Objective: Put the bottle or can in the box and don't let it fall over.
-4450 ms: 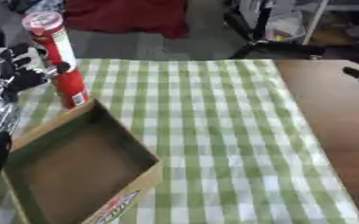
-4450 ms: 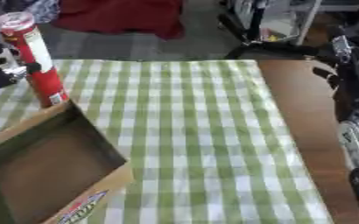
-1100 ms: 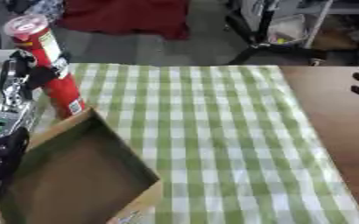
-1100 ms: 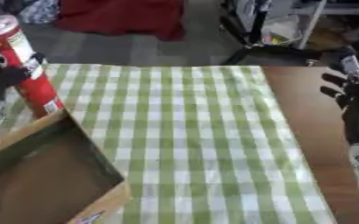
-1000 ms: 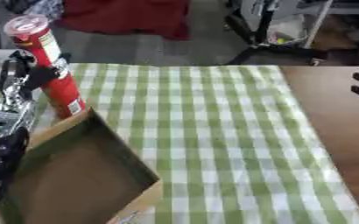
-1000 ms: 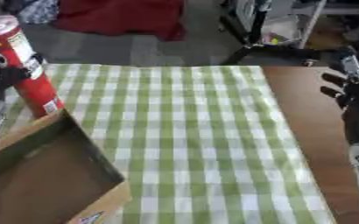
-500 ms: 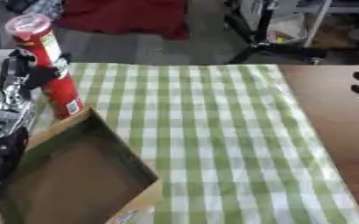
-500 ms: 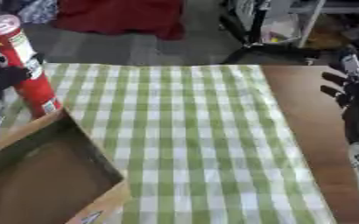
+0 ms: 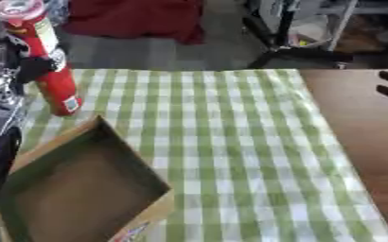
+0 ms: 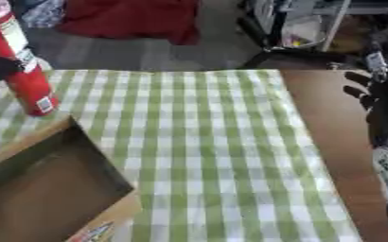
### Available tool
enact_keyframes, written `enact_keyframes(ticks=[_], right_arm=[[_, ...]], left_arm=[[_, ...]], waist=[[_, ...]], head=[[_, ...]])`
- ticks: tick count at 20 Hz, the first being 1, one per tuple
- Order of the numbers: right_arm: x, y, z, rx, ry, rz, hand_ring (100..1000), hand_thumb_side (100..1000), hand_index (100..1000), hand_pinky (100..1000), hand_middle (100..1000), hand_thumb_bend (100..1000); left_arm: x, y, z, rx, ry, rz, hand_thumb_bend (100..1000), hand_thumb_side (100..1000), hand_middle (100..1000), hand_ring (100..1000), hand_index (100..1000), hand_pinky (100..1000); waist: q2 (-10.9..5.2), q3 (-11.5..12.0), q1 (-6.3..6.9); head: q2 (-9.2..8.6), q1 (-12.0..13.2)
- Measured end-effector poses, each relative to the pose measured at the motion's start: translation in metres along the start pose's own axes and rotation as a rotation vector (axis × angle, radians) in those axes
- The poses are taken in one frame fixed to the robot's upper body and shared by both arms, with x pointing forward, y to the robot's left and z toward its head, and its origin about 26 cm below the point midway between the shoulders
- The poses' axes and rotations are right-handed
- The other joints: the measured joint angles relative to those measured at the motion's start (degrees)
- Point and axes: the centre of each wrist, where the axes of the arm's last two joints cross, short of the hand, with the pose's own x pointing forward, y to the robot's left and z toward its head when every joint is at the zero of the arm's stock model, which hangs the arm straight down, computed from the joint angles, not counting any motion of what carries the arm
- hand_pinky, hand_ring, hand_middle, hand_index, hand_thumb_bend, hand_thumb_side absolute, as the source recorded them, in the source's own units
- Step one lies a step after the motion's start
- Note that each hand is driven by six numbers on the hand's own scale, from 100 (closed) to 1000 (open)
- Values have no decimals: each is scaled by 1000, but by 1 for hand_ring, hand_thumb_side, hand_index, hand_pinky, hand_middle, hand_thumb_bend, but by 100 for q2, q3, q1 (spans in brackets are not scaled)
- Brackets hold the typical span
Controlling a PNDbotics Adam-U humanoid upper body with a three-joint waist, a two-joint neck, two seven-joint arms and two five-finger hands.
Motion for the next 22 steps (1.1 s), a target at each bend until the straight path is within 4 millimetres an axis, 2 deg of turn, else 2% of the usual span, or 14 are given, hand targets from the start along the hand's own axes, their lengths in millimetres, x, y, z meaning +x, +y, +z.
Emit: enact_keyframes(ticks=[2, 5, 9, 17, 22], right_arm=[[-2, -1, 1, -2, 5, 1, 854, 728, 863, 851, 835, 275], [-3, -1, 2, -4, 7, 2, 854, 723, 863, 851, 836, 255], [-5, -3, 3, -7, 13, 4, 854, 722, 862, 851, 836, 254], [-7, -4, 5, -10, 22, 7, 854, 723, 862, 852, 836, 255], [-9, -7, 7, -16, 27, 16, 854, 723, 861, 852, 836, 258]], left_arm=[[10, -1, 3, -15, -23, 21, 384, 100, 450, 459, 503, 1000], [27, -6, 10, -46, -55, 45, 377, 100, 451, 459, 504, 1000], [48, -20, 26, -115, -81, 71, 366, 100, 454, 460, 507, 1000], [64, -43, 71, -254, -42, 103, 357, 100, 457, 461, 509, 1000], [66, -47, 98, -287, -38, 105, 354, 100, 459, 463, 511, 1000]], waist=[[-34, 19, 1], [-138, 49, 11], [-246, 84, 38], [-314, 127, 63], [-325, 160, 93]], head=[[36, -20], [102, -50], [191, -101], [311, -147], [363, -164]])
